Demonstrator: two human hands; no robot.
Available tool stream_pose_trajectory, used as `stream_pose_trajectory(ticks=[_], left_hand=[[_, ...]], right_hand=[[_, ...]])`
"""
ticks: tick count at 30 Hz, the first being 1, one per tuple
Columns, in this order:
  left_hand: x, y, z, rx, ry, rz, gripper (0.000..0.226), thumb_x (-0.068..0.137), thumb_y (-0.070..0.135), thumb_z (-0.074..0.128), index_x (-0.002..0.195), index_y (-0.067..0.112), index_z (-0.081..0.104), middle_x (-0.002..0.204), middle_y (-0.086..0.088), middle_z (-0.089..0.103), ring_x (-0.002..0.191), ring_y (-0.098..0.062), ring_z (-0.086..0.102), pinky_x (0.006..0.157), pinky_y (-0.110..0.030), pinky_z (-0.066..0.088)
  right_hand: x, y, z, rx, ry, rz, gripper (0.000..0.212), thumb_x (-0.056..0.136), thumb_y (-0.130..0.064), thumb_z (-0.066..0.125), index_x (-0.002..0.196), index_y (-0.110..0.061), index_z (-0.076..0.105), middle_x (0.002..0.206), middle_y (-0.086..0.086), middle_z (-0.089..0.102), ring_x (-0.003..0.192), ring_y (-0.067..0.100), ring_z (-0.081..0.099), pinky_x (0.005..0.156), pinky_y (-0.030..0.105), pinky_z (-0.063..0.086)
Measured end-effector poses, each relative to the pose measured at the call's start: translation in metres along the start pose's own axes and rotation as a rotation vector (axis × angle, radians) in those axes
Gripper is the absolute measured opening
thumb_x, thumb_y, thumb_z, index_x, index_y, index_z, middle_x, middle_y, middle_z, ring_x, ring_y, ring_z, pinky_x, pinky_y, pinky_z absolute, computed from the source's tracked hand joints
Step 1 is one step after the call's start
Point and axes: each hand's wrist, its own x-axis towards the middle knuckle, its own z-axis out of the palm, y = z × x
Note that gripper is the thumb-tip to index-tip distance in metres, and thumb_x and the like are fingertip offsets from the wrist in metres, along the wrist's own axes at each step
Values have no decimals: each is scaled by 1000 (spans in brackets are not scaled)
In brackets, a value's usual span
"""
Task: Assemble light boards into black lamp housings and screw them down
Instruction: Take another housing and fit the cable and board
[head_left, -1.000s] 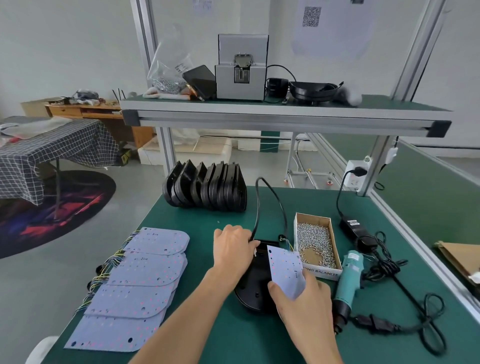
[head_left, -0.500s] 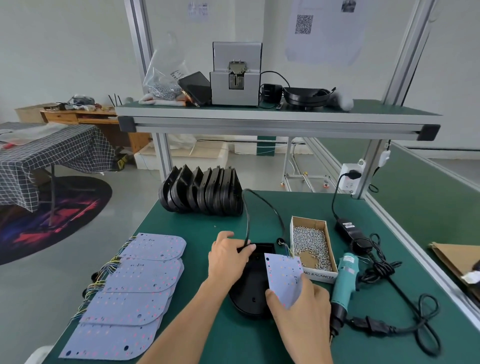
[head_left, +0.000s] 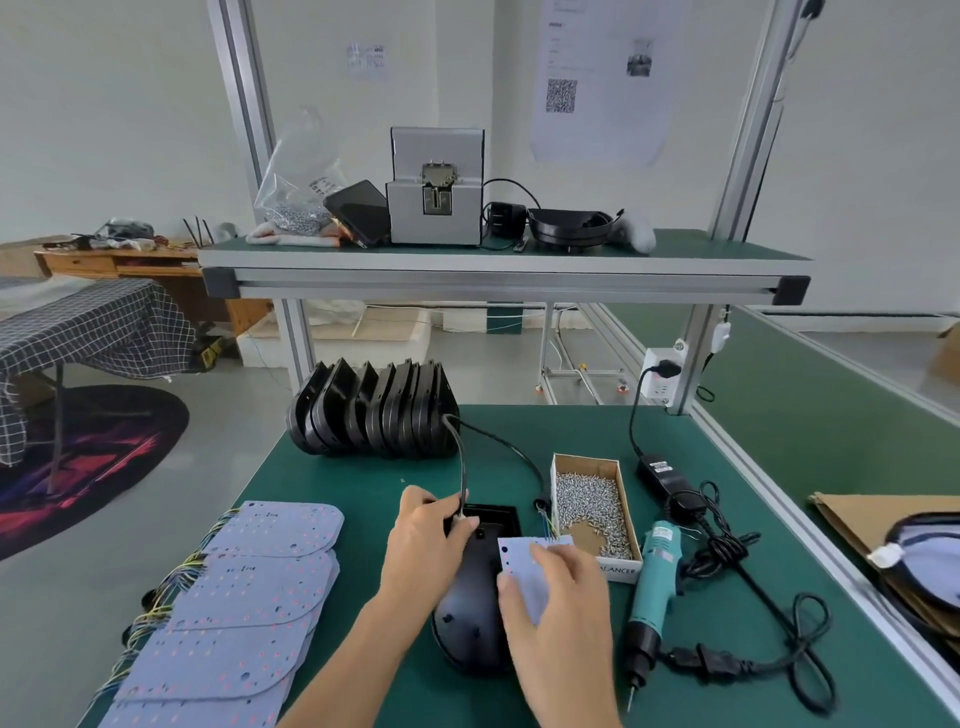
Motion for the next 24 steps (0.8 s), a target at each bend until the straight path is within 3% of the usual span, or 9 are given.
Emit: stream_pose_trajectory(ticks=[2, 4, 7, 11, 14, 17, 19, 21, 24], left_hand=[[-7, 7, -10, 35, 49, 58, 34, 96, 29, 73, 129, 21, 71, 107, 1, 46, 87, -20, 57, 77, -31, 46], [-17, 14, -20, 62, 94, 116, 23, 95, 23, 72, 117, 20, 75, 105, 2, 45, 81, -22, 58, 70, -36, 49], [-29, 20, -33, 128, 160, 163, 4, 94, 13, 70, 95, 11, 73, 98, 1, 43, 71, -25, 50, 56, -35, 40], [-38, 21, -43, 163, 190, 194, 7, 92, 6, 72, 96, 11, 75, 96, -2, 45, 70, -27, 49, 51, -43, 47], [-41, 15, -44, 119, 190, 167, 31, 92, 6, 72, 121, 17, 74, 100, -1, 46, 78, -26, 54, 62, -44, 52], [-45, 9, -44, -19, 183, 32, 64, 94, 15, 71, 153, 20, 48, 108, 2, 50, 98, -21, 56, 84, -34, 47], [-51, 8, -42, -93, 183, -46, 69, 94, 12, 70, 156, 20, 42, 120, 2, 55, 110, -22, 56, 91, -34, 45], [-58, 8, -40, -185, 211, -143, 70, 92, 5, 66, 154, 23, 40, 129, 2, 57, 121, -24, 55, 98, -37, 44], [-63, 11, -43, -279, 276, -184, 65, 90, -2, 62, 144, 31, 48, 121, 8, 61, 112, -18, 57, 96, -33, 42]], right_hand=[[14, -18, -1, 81, -74, -31, 30, 94, -40, 72, 120, -27, 71, 112, -13, 59, 102, 4, 56, 92, 29, 49], [35, -35, 4, 142, -159, -30, 30, 98, -46, 65, 121, -27, 70, 110, -14, 64, 103, 3, 59, 93, 22, 45], [62, -60, 17, 195, -298, 19, 34, 97, -49, 64, 111, -19, 74, 110, -4, 73, 108, 14, 65, 97, 31, 49], [77, -67, 30, 232, -283, -3, 28, 95, -41, 67, 78, -19, 61, 75, -2, 65, 79, 22, 60, 74, 39, 50], [74, -62, 34, 313, -279, -47, 29, 94, -37, 70, 73, -23, 56, 67, -5, 63, 66, 7, 56, 63, 23, 43], [65, -52, 34, 394, -269, -64, 22, 92, -32, 73, 78, -20, 61, 70, -2, 68, 64, 9, 62, 62, 22, 48], [60, -45, 36, 442, -268, -60, 20, 91, -30, 74, 79, -20, 62, 69, 0, 69, 64, 15, 66, 65, 31, 54], [53, -41, 39, 492, -281, -47, 18, 90, -29, 74, 78, -22, 63, 69, -2, 70, 63, 15, 68, 64, 30, 57], [44, -37, 44, 446, -348, -72, 16, 87, -35, 73, 79, -23, 66, 72, -7, 73, 67, 11, 68, 67, 31, 56]])
